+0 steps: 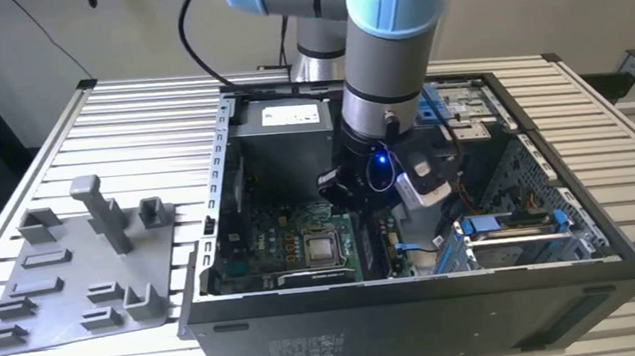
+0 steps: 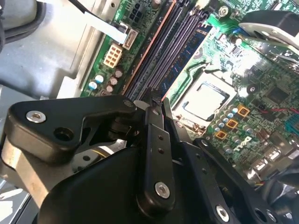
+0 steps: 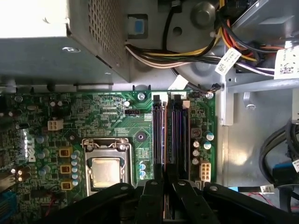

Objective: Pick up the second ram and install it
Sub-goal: 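Insert the second ram into the second slot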

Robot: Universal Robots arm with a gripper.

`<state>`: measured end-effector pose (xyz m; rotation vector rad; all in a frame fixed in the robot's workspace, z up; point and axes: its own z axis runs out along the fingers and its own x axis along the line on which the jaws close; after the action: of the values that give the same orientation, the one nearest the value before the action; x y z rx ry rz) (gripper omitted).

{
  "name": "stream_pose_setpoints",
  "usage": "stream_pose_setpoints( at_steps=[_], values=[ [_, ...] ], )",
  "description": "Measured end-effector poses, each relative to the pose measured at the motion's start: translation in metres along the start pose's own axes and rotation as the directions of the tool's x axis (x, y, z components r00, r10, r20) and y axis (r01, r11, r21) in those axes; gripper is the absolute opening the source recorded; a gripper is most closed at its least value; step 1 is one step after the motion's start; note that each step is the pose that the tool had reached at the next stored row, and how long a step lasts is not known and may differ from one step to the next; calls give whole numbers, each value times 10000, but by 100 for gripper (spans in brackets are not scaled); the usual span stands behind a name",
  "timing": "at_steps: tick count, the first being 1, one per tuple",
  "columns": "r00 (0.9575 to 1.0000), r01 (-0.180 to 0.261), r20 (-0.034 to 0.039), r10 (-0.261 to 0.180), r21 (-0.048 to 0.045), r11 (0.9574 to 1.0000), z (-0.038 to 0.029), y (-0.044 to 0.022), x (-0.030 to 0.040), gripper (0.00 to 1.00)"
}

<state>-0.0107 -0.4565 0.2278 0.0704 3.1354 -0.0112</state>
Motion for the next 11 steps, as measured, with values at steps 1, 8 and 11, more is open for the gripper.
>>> stream_pose_setpoints(
  at_steps=[1, 8, 11],
  values=[
    [10000, -2, -2, 2, 0, 10000, 10, 0, 3, 14],
    [10000, -1, -18, 1, 1, 10000, 22, 0, 7, 14],
    [10000, -2, -20, 2, 0, 10000, 22, 0, 8, 14]
  ],
)
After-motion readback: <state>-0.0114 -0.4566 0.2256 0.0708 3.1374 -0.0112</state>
